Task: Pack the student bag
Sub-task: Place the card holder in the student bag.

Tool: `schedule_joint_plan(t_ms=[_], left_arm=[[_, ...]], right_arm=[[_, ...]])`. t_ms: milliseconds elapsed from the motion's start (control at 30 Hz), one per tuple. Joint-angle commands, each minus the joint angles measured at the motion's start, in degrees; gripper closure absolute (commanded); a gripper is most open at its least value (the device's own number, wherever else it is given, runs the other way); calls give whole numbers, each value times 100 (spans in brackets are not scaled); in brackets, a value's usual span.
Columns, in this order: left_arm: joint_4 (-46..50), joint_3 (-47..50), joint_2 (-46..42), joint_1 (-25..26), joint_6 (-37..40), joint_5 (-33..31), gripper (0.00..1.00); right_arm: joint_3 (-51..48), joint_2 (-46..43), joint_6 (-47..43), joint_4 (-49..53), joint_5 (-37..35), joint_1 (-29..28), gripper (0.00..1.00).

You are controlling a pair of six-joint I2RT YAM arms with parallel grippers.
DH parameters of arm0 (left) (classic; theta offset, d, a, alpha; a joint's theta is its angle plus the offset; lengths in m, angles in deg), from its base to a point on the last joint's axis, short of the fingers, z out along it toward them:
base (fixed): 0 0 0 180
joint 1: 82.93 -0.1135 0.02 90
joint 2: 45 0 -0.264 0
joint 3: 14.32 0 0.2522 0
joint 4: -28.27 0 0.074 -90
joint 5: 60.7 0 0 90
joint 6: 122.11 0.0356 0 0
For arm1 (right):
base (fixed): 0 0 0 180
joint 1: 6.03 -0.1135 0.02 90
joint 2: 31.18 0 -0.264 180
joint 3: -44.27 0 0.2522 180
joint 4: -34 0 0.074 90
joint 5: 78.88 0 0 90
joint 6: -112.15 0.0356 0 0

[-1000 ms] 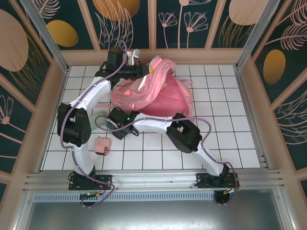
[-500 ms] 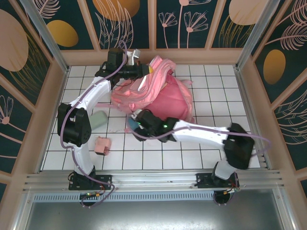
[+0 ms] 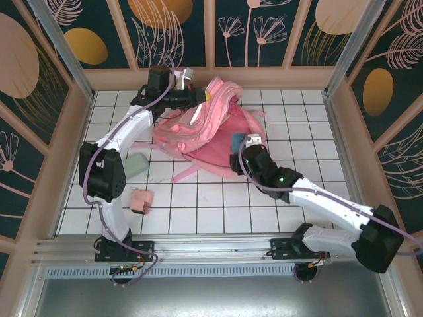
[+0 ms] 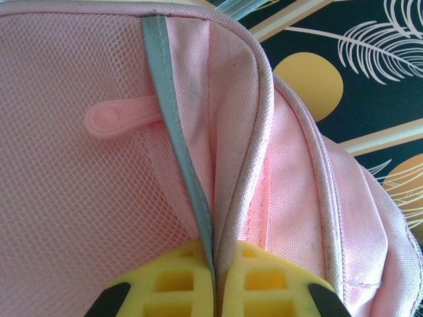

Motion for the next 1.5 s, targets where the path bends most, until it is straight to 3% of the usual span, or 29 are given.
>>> schedule_joint_plan(t_ms=[0, 100, 333, 500, 633, 733, 967, 1100, 1467], left_arm=[[-463, -304, -345, -67, -85, 219, 100], [-487, -301, -360, -70, -134, 247, 100], [-584, -336, -306, -72, -275, 376, 100], [-592, -336, -280, -72, -312, 399, 100], [-595, -349, -288, -69, -318, 415, 100], [-586, -345, -288, -72, -304, 427, 100], [-600, -379, -236, -66, -321, 438, 100], [-604, -397, -220, -66, -329, 433, 100], [-595, -476, -147, -71, -329, 416, 100]], right_arm=[[457, 647, 44, -612, 446, 418, 48], [1092, 1458, 83, -649, 867, 750, 48], [3120, 3638, 499, -504, 1115, 1056, 44], [4465, 5003, 956, -322, 835, 1114, 38], [4883, 5639, 1326, -359, 757, 1207, 35], [5098, 5907, 1405, -319, 507, 1267, 27], [5135, 5912, 1236, -454, 571, 1286, 7], [4481, 5418, 950, -914, 534, 1198, 5], [1791, 2889, 802, -1988, 232, 866, 6]])
